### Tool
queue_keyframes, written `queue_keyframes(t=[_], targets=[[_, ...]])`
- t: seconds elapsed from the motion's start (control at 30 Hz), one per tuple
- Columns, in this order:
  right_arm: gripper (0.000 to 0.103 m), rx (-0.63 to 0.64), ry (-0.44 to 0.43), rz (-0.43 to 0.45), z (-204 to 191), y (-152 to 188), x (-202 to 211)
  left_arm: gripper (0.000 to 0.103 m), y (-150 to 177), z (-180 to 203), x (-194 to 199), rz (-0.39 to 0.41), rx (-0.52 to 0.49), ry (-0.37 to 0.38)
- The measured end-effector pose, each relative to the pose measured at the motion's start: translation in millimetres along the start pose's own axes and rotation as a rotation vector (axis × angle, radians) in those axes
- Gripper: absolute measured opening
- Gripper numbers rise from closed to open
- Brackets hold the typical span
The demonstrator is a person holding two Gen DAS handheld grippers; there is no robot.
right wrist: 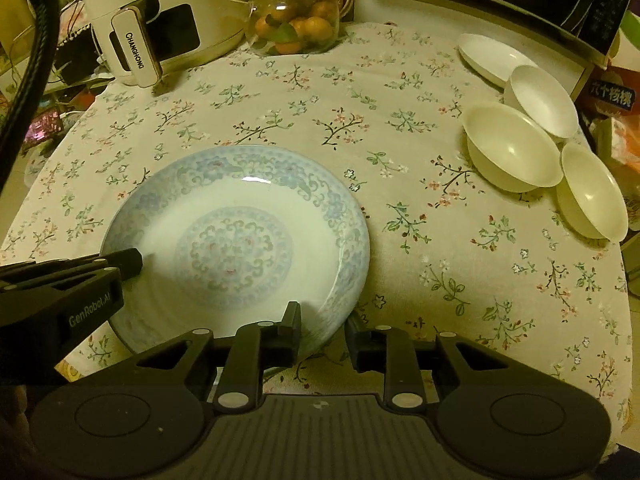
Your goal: Organize plates and bowls
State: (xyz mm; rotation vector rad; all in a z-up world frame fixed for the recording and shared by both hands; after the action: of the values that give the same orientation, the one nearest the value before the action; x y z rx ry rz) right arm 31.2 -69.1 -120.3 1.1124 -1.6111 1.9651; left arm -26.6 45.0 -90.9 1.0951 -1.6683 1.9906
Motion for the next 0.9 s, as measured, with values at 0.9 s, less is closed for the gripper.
queue_keyframes(t=[0.9], targets=[[0.022, -0.035, 0.052, 0.032, -3.8, 6.0, 0.8, 0.012, 6.5, 5.0, -1.7, 0.015, -0.064, -0.043]])
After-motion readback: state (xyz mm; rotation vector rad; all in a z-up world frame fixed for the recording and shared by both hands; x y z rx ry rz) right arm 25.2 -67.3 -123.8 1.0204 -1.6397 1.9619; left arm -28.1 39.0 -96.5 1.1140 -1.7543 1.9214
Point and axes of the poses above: each gripper's, at about its wrist camera, not at the fingertips, and x roughly against the way its jaws point, z to its right, y to its underside, the point moved 3 cm from there along -x, roughly the way its jaws point, and after that the axes turned 11 degrees about z, right-handed, at the moved point
